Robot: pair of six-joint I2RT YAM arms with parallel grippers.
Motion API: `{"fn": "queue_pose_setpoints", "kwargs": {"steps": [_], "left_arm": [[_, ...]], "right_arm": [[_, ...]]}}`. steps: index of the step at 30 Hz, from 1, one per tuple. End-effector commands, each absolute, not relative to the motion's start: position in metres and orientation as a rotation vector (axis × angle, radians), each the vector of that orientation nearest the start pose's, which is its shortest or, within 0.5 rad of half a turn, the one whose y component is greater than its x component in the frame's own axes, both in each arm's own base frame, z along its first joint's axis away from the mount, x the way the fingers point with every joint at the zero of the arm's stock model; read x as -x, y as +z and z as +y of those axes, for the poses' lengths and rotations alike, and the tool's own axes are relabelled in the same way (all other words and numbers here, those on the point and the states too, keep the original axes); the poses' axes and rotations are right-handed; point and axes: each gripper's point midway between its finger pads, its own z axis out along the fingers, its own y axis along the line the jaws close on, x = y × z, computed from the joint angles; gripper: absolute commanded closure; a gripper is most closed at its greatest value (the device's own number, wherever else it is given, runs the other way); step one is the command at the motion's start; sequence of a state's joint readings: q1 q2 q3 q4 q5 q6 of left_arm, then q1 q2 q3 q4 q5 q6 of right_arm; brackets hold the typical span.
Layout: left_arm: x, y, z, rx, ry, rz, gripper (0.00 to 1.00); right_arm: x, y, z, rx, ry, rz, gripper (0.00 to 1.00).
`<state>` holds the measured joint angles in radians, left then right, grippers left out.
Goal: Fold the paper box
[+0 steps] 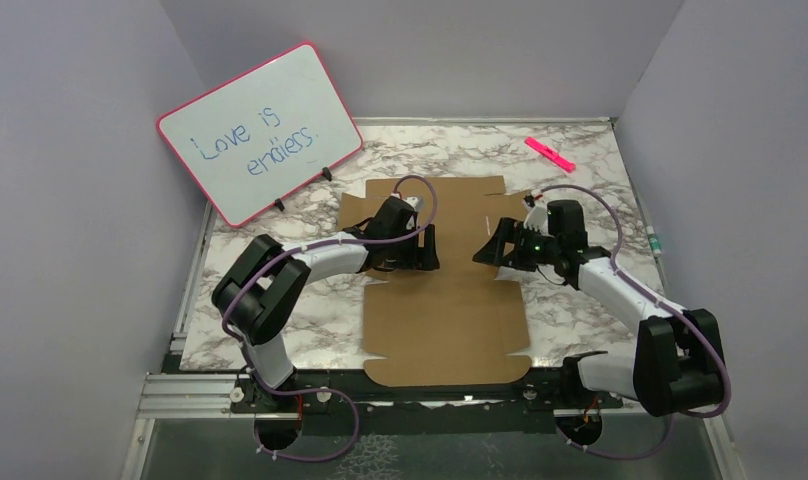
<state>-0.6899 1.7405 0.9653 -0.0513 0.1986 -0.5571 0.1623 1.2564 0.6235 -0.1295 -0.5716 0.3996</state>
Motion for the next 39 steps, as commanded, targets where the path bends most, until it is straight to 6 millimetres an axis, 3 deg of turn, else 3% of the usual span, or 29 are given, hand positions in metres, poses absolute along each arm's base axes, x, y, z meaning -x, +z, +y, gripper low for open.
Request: {"fn": "queue_pose_setpoints", "kwargs": {"steps": [1, 9, 15, 21, 26, 33, 38, 39], "left_arm": [[-0.270, 0.015, -0.307, -0.272, -0.775, 2.612, 0.20], [-0.268, 0.021, -0.309, -0.269, -0.807, 2.593, 0.20], [-0.284, 0.054, -0.304, -0.271, -0.776, 2.521, 0.19], [-0.332, 0.107, -0.283, -0.186, -0.727, 2.377, 0.17], [-0.376, 0.130, -0.256, -0.073, -0.725, 2.319, 0.17], [-0.438, 0.130, -0.218, 0.046, -0.697, 2.299, 0.16], [-0.478, 0.115, -0.205, 0.091, -0.695, 2.316, 0.16], [-0.484, 0.104, -0.204, 0.096, -0.689, 2.341, 0.16]], "right_arm": [[-0.267, 0.099, 0.178, 0.089, 1.031, 2.378, 0.05], [-0.266, 0.077, 0.181, 0.079, 0.966, 2.428, 0.05], [-0.289, 0.104, 0.165, 0.109, 0.789, 2.362, 0.04], [-0.319, 0.138, 0.165, 0.123, 0.739, 2.244, 0.03], [-0.345, 0.148, 0.180, 0.145, 0.792, 2.197, 0.03], [-0.387, 0.151, 0.200, 0.157, 0.853, 2.142, 0.03], [-0.412, 0.135, 0.212, 0.157, 0.874, 2.152, 0.03], [-0.416, 0.131, 0.214, 0.158, 0.879, 2.152, 0.03]]}}
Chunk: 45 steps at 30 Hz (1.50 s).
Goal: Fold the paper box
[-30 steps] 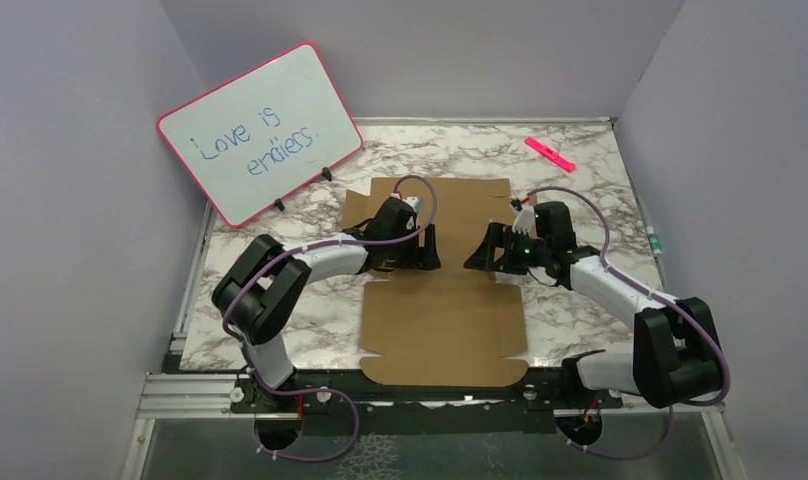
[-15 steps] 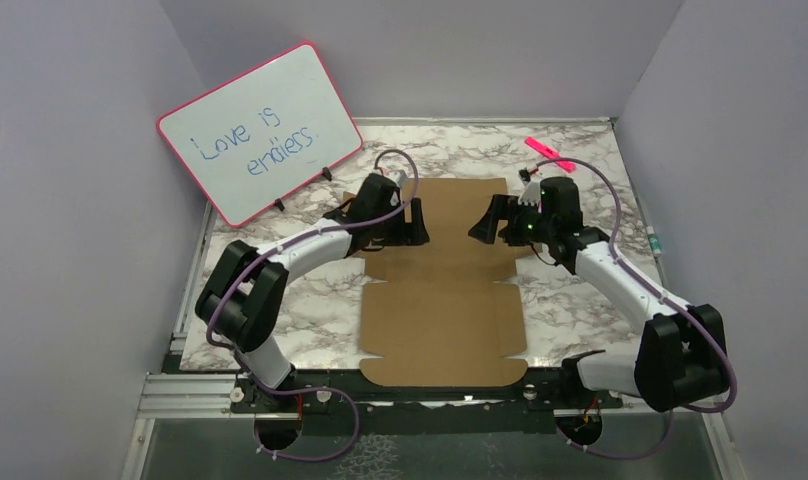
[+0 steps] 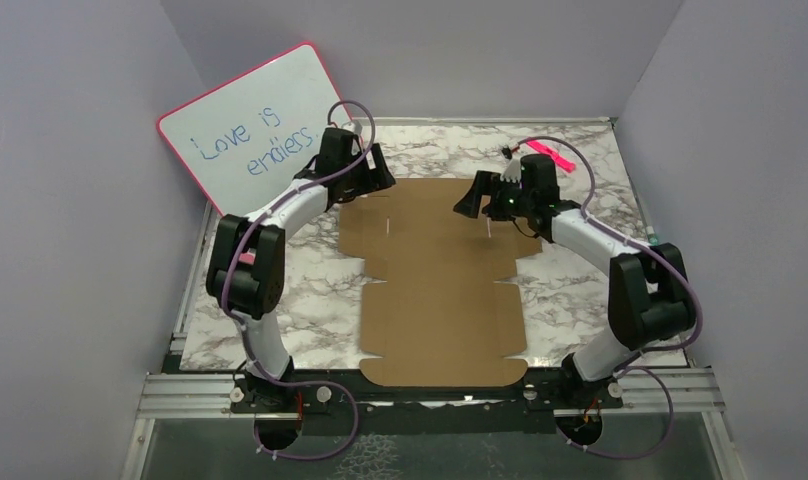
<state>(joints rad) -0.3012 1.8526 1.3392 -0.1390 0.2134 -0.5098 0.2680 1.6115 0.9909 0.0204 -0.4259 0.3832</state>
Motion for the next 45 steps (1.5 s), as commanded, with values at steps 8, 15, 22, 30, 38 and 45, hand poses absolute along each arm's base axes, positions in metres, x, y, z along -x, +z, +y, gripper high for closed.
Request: {"fn": "queue_pose_setpoints", "kwargs": {"steps": [8, 15, 22, 30, 38, 45], "left_arm": [[-0.521, 0.072, -0.200, 0.109, -0.689, 2.383, 0.16], [-0.536, 0.053, -0.193, 0.121, -0.651, 2.411, 0.16], [-0.535, 0.031, -0.184, 0.135, -0.592, 2.454, 0.16], [-0.527, 0.036, -0.199, 0.126, -0.709, 2.469, 0.17], [-0.521, 0.100, -0.219, 0.108, -0.900, 2.326, 0.17], [-0.511, 0.134, -0.228, 0.090, -0.987, 2.259, 0.17]], "right_arm": [[-0.437, 0.102, 0.237, 0.189, 0.924, 2.172, 0.03], [-0.435, 0.075, 0.255, 0.229, 0.960, 2.207, 0.03], [-0.424, 0.053, 0.266, 0.240, 1.002, 2.247, 0.03], [-0.414, 0.040, 0.278, 0.252, 1.023, 2.272, 0.03], [-0.408, 0.031, 0.284, 0.253, 1.027, 2.287, 0.04], [-0.406, 0.024, 0.285, 0.237, 1.026, 2.299, 0.04]]}}
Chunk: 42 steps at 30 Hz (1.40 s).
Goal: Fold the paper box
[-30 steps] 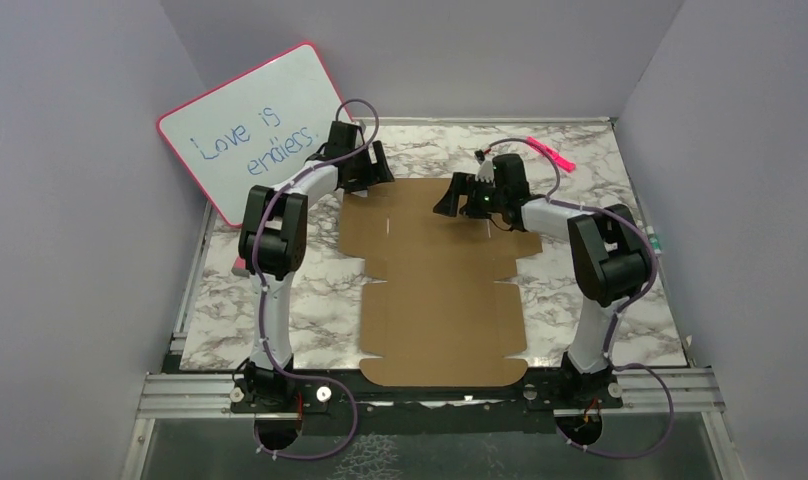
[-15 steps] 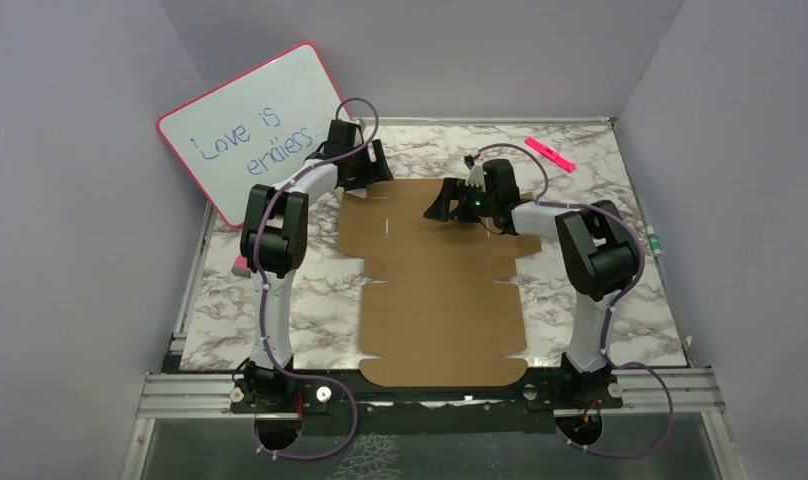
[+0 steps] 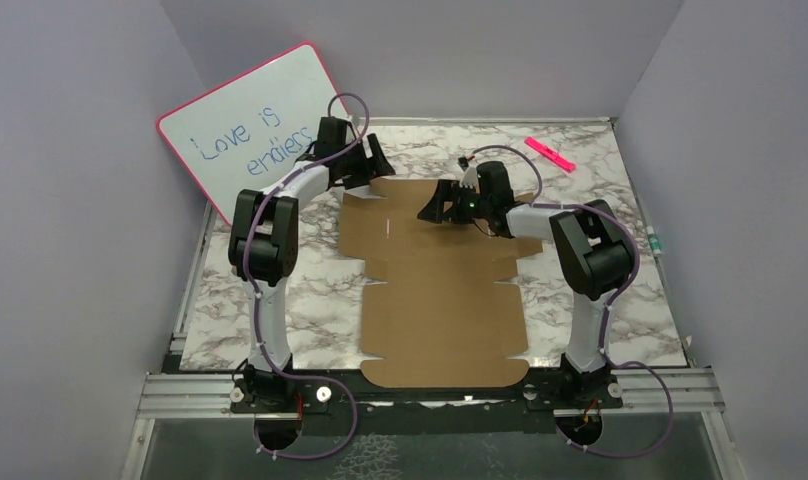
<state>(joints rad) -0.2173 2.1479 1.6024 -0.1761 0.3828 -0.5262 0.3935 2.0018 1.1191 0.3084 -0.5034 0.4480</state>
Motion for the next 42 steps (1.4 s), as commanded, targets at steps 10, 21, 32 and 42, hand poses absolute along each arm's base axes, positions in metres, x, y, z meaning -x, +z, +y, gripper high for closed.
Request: {"fn": "queue_pose_setpoints", "kwargs": {"steps": [10, 21, 32, 42], "left_arm": [[-0.508, 0.136, -0.229, 0.089, -0.968, 2.254, 0.17], [-0.527, 0.084, -0.170, 0.218, -0.675, 2.358, 0.15], [-0.526, 0.047, -0.173, 0.243, -0.707, 2.428, 0.15], [-0.514, 0.036, -0.202, 0.236, -0.908, 2.450, 0.16]], "right_arm": [[-0.404, 0.022, 0.289, 0.224, 1.031, 2.303, 0.04], [-0.404, 0.021, 0.287, 0.224, 1.016, 2.309, 0.04], [-0.400, 0.018, 0.286, 0.228, 1.012, 2.321, 0.04], [-0.398, 0.018, 0.287, 0.224, 1.020, 2.324, 0.04]]}}
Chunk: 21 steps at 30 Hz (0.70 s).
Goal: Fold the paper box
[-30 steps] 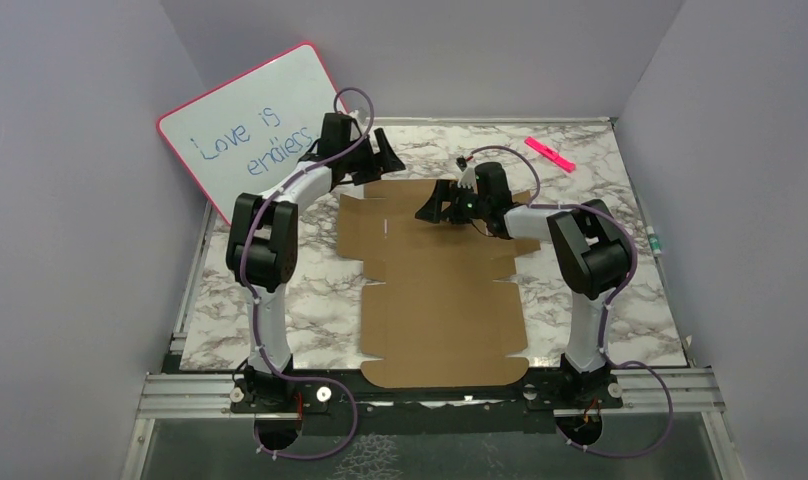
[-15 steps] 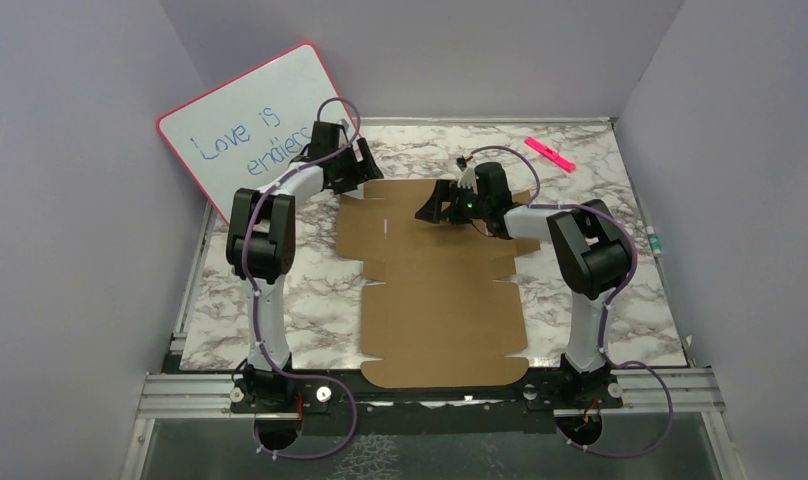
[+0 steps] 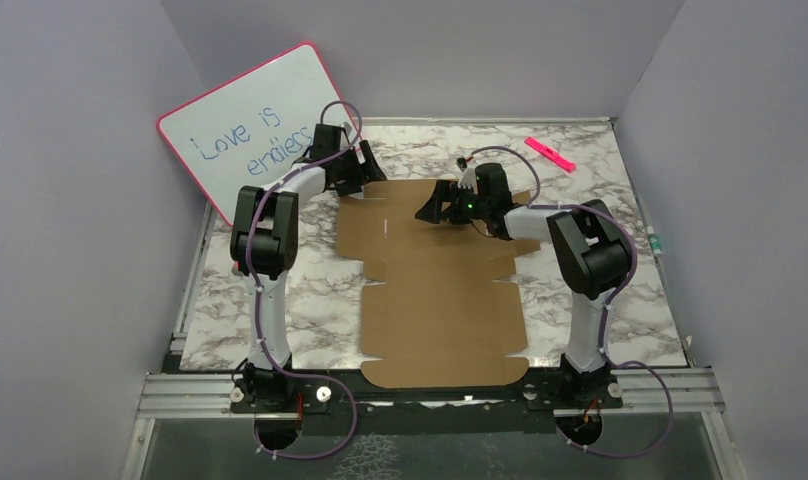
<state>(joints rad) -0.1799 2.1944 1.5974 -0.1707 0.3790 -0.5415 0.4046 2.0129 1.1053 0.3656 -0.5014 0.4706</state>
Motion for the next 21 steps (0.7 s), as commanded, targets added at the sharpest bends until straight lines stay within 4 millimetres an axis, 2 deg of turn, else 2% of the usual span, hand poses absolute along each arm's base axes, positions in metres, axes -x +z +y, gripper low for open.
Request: {"fn": "queue_pose_setpoints", "kwargs": {"steps": [1, 6, 15, 21], "left_arm": [[-0.513, 0.036, -0.205, 0.234, -0.930, 2.448, 0.16], [-0.512, 0.049, -0.213, 0.223, -0.997, 2.418, 0.16], [-0.503, 0.101, -0.227, 0.163, -1.089, 2.300, 0.16], [-0.497, 0.113, -0.233, 0.147, -1.113, 2.277, 0.16]], "right_arm": [[-0.398, 0.018, 0.287, 0.226, 1.022, 2.324, 0.04], [-0.398, 0.020, 0.289, 0.232, 1.021, 2.322, 0.04], [-0.397, 0.019, 0.290, 0.233, 1.023, 2.324, 0.04], [-0.395, 0.016, 0.291, 0.232, 1.024, 2.330, 0.04]]}}
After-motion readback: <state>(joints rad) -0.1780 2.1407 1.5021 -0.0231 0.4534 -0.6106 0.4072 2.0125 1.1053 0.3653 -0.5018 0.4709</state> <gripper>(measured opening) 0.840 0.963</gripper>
